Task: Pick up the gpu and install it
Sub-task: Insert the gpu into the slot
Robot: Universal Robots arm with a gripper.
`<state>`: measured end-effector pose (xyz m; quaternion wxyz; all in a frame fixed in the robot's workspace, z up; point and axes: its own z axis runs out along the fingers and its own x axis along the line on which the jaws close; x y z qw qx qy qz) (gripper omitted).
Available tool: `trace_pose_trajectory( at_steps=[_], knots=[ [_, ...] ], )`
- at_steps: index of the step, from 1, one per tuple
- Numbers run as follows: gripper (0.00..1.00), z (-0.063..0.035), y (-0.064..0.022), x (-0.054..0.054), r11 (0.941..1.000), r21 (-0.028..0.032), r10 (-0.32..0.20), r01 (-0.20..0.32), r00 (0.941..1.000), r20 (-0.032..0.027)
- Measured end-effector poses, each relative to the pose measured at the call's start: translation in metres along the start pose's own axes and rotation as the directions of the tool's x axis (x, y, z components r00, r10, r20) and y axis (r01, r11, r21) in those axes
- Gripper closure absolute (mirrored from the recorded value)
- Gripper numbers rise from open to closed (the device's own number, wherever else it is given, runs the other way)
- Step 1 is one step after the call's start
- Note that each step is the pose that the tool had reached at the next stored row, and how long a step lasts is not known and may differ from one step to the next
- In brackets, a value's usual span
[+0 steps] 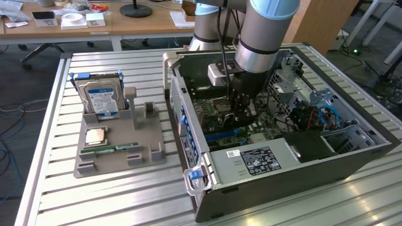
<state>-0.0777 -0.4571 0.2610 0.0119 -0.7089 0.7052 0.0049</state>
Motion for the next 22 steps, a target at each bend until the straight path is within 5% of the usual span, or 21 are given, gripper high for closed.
trace_pose_trajectory(
  at_steps=[22],
  knots=[
    [0.74, 0.0031, 0.0101, 0.0012, 1.0, 0.0, 0.0, 0.0, 1.0, 0.0001]
  ],
)
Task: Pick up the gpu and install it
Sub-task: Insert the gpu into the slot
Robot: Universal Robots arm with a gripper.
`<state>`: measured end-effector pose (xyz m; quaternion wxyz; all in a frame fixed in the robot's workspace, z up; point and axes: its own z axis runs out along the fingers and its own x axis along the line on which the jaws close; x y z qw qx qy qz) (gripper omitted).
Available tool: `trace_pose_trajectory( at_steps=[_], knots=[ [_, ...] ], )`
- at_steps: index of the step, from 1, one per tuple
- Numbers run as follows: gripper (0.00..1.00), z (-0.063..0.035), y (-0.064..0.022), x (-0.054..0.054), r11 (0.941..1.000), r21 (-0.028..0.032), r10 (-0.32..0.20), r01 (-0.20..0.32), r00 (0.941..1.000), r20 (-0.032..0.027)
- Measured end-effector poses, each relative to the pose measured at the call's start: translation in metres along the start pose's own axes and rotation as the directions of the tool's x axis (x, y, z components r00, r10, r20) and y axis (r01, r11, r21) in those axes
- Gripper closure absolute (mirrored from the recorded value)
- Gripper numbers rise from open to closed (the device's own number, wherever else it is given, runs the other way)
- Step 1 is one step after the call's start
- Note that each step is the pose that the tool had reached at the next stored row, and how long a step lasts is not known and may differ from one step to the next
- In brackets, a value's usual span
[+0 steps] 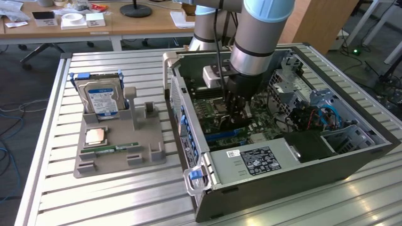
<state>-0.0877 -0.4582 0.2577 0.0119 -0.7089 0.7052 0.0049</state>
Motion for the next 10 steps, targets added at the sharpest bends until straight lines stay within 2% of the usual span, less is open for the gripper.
trace_pose_trajectory(
  at_steps=[10],
  knots=[
    [0.74, 0.0033, 0.0029, 0.0001, 1.0, 0.0, 0.0, 0.0, 1.0, -0.0001]
  ],
)
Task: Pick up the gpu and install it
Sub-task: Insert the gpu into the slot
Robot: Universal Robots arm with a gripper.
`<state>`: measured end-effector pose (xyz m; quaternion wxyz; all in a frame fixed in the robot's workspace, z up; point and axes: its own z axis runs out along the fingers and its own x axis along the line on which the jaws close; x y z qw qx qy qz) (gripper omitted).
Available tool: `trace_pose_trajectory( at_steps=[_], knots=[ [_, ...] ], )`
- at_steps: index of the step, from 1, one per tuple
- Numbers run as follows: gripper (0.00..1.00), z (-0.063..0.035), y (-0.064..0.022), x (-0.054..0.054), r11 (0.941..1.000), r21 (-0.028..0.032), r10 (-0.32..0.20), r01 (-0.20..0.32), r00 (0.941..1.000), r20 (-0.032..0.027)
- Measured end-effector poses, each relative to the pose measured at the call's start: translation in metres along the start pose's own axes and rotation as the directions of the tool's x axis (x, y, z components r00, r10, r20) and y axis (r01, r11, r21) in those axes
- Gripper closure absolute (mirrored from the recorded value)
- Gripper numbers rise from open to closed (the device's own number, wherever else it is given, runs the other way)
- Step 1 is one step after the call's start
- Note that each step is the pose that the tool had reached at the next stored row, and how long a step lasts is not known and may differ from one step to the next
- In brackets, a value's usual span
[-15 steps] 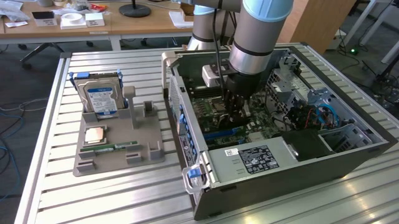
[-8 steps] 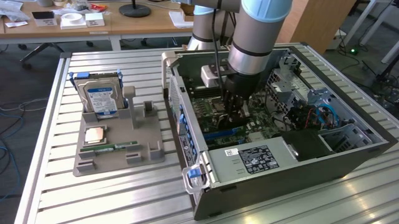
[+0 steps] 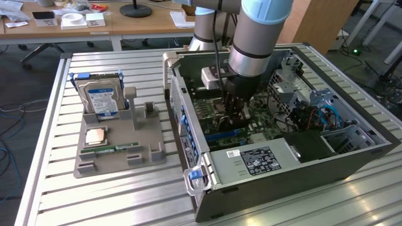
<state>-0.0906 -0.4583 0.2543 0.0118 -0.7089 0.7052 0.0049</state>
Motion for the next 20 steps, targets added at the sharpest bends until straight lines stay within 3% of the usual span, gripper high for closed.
trace_pose_trajectory(
  at_steps=[20],
  knots=[
    [0.74, 0.0075, 0.0044, 0.0001, 1.0, 0.0001, 0.0, 0.0, 1.0, 0.0001]
  ],
)
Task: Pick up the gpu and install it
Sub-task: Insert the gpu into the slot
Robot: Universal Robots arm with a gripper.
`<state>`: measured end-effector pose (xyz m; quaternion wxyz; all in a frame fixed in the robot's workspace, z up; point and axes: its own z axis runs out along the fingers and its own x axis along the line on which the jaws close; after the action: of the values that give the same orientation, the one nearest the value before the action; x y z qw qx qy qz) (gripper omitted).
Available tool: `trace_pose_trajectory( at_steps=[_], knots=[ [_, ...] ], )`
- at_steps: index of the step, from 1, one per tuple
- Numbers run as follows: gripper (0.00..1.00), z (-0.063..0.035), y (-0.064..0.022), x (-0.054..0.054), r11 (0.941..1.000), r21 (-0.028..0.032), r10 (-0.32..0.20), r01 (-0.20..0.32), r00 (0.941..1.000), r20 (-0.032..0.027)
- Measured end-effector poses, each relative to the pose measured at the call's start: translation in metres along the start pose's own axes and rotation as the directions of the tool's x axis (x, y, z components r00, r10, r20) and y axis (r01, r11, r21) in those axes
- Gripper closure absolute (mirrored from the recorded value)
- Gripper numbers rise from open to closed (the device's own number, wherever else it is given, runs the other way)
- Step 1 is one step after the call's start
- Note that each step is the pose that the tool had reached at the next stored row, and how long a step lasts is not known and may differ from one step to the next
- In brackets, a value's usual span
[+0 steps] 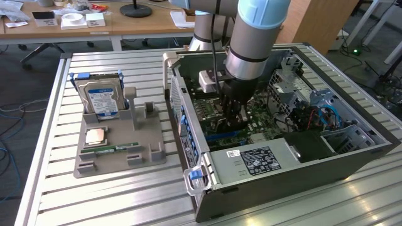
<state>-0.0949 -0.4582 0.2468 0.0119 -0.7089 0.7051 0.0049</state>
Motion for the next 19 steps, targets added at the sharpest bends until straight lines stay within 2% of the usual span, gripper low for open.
trace_pose_trajectory(
  at_steps=[19],
  knots=[
    [0.74, 0.0015, 0.0, 0.0, 1.0, 0.0, 0.0, 0.0, 1.0, 0.0]
  ],
)
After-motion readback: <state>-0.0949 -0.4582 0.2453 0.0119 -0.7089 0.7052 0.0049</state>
